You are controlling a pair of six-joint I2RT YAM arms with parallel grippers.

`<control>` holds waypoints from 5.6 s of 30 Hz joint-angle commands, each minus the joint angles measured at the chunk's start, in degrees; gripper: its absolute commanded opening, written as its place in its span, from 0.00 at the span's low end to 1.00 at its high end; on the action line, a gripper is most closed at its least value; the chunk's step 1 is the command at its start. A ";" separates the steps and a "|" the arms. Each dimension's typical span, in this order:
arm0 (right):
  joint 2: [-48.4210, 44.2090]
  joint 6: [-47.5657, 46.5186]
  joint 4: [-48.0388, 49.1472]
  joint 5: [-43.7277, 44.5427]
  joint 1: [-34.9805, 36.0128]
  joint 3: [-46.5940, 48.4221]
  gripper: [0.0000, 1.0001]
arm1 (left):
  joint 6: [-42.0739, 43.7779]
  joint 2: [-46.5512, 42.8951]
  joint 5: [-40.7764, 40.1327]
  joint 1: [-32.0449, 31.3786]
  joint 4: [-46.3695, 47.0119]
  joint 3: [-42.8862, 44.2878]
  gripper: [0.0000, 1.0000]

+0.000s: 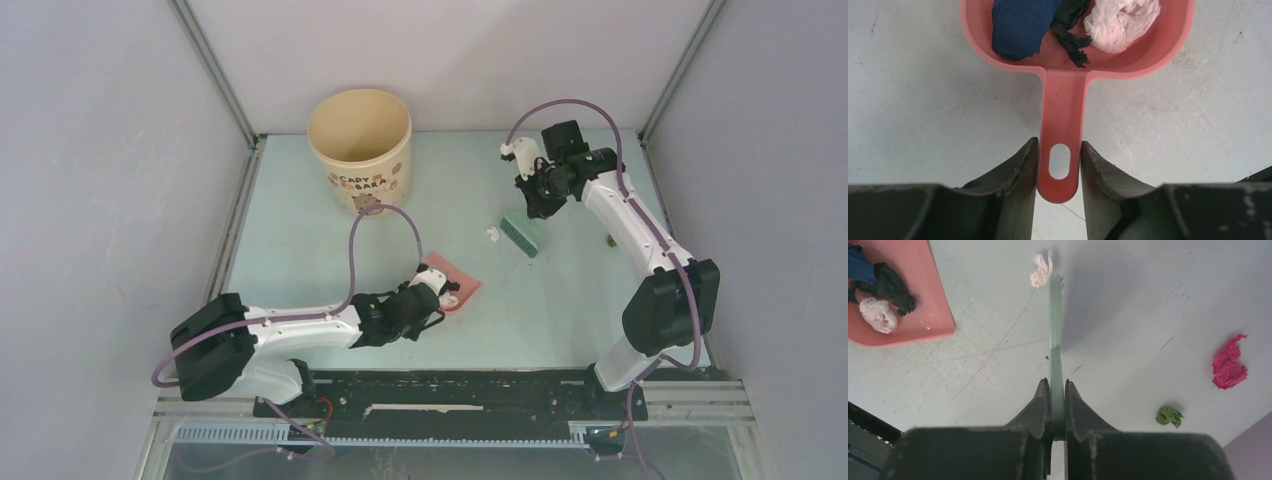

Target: Sweep away the paper scraps from the table

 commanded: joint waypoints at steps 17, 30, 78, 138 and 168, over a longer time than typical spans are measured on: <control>14.30 -3.49 -3.37 9.53 2.36 25.08 0.00 | 2.59 8.65 6.19 -0.23 -29.14 27.27 0.03; 15.50 -3.19 -5.40 11.03 8.45 18.64 0.00 | 3.22 20.53 7.71 0.20 -28.12 33.28 0.00; -15.94 20.22 21.61 -17.57 -18.06 -24.01 0.00 | 6.13 12.98 -2.87 3.03 -14.16 36.26 0.00; -12.63 17.13 19.67 -23.09 -17.40 -24.67 0.00 | -48.93 7.38 61.21 60.45 26.43 36.05 0.00; -12.13 17.30 19.45 -23.04 -17.62 -24.73 0.00 | -42.98 -1.98 60.35 61.18 23.99 31.86 0.00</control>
